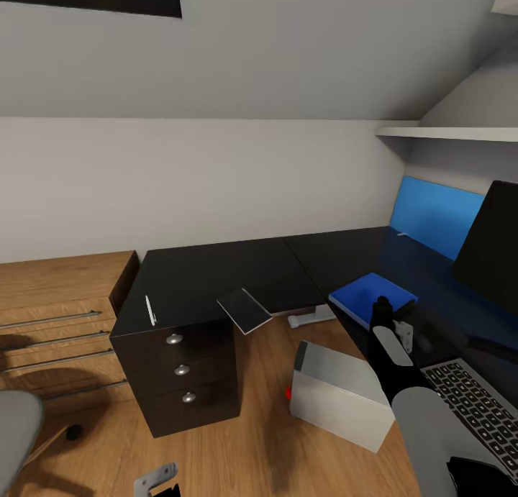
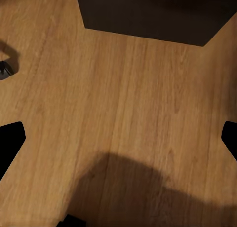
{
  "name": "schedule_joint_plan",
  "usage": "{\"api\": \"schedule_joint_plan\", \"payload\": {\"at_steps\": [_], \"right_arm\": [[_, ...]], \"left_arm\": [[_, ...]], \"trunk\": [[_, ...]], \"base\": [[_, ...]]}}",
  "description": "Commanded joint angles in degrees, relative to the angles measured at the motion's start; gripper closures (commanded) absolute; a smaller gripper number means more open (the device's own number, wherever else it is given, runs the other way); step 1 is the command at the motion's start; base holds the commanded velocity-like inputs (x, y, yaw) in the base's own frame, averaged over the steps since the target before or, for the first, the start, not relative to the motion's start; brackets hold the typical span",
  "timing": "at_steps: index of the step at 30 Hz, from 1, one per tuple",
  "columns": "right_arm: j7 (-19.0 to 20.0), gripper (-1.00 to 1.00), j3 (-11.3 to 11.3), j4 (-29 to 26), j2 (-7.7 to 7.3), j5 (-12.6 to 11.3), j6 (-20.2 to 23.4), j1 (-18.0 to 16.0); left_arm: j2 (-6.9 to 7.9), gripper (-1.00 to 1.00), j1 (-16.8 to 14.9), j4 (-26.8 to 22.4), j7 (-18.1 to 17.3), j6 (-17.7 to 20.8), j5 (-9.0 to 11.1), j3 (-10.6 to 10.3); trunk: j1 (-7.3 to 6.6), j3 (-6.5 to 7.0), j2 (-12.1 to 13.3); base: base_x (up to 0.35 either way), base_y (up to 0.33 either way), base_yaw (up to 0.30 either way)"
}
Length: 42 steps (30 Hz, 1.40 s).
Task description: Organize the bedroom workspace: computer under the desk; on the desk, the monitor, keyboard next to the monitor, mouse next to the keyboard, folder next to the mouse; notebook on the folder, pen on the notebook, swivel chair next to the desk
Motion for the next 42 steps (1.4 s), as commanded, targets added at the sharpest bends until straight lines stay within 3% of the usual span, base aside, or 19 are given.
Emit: {"api": "schedule_joint_plan", "payload": {"at_steps": [1,13,19,32,42], "right_arm": [[-0.02,-1.0,0.1,-0.09,0.0,-0.44,-0.31,-0.02],[0.78,-1.0,0.17,-0.66,0.07,-0.25,-0.85,0.07],[3.34,-1.0,0.19,-0.7,0.07,-0.01,-0.96,0.07],[3.7,-1.0,0.31,-0.69,0.07,7.51,-0.51,0.11],[3.82,-1.0,2.69,-0.69,0.07,9.47,3.67,0.11]], "left_arm": [[0.0,-1.0,0.01,-0.01,0.41,0.2,0.43,-0.11],[-0.03,-1.0,0.01,1.04,0.42,-0.03,0.34,-0.2],[-0.08,-1.0,0.01,1.06,0.42,-0.06,0.34,-0.2],[-0.2,-1.0,0.01,1.02,0.4,-0.2,0.26,-0.2],[-0.23,-1.0,0.01,1.06,0.42,-0.23,0.26,-0.24]], "trunk": [[0.0,-0.05,-0.03],[0.0,-0.05,-0.03],[0.0,-0.05,-0.03],[0.0,-0.05,-0.03],[0.0,-0.05,-0.03]], "base": [[0.0,0.0,0.0],[0.0,0.0,0.0],[0.0,0.0,0.0],[0.0,0.0,0.0],[0.0,0.0,0.0]]}}
